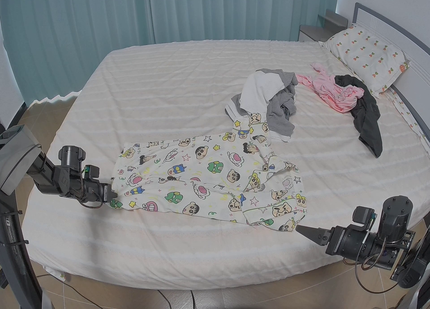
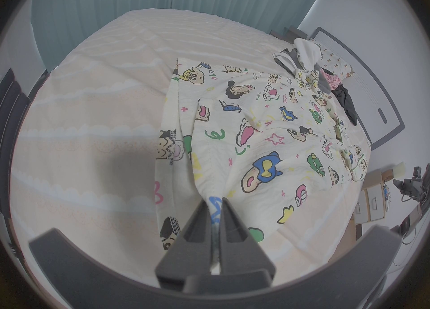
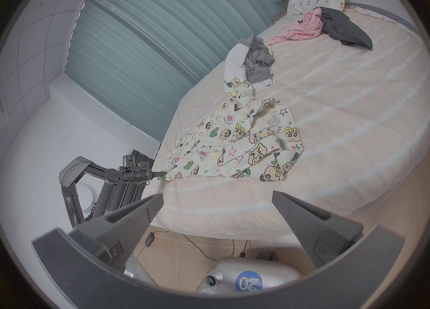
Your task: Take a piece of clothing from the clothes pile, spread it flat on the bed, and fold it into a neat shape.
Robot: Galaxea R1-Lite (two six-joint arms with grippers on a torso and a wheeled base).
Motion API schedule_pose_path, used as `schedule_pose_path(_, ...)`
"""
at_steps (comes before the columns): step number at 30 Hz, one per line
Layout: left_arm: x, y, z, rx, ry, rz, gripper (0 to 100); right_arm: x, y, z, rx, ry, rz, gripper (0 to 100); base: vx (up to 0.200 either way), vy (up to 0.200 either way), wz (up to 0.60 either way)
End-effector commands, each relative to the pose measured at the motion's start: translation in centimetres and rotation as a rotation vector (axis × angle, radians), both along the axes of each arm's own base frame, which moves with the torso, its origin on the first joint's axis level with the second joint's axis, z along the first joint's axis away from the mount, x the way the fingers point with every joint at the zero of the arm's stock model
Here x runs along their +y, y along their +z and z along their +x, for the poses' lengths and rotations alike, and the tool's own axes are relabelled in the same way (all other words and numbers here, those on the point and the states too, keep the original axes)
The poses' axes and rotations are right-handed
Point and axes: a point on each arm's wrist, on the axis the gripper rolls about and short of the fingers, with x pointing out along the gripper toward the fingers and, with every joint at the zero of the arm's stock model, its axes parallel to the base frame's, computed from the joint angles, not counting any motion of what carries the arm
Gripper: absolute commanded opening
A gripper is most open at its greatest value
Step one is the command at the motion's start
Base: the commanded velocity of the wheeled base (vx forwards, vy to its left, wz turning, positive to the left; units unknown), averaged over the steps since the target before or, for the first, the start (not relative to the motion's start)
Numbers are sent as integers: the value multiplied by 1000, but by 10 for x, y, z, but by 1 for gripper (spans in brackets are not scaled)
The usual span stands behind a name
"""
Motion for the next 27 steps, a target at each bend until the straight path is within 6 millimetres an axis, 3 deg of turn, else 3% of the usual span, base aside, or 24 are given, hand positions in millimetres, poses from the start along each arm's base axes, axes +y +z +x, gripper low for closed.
schedule_pose_path(1,0,-1,0,0,-1,1,0,-1,-3,-2,16,1,-9,100,0,0,0)
schedule_pose_path(2,0,-1,1,-1,1,1,100,-1,-4,-1,19,2,-16,100,0,0,0)
schedule_pose_path(18,-12,22,21,-107,49,-69,100,0,-4,-1,18,4,-17,100,0,0,0)
schedule_pose_path(27,-11,12,22,-108,49,-67,100,0,-4,-1,18,4,-17,100,0,0,0)
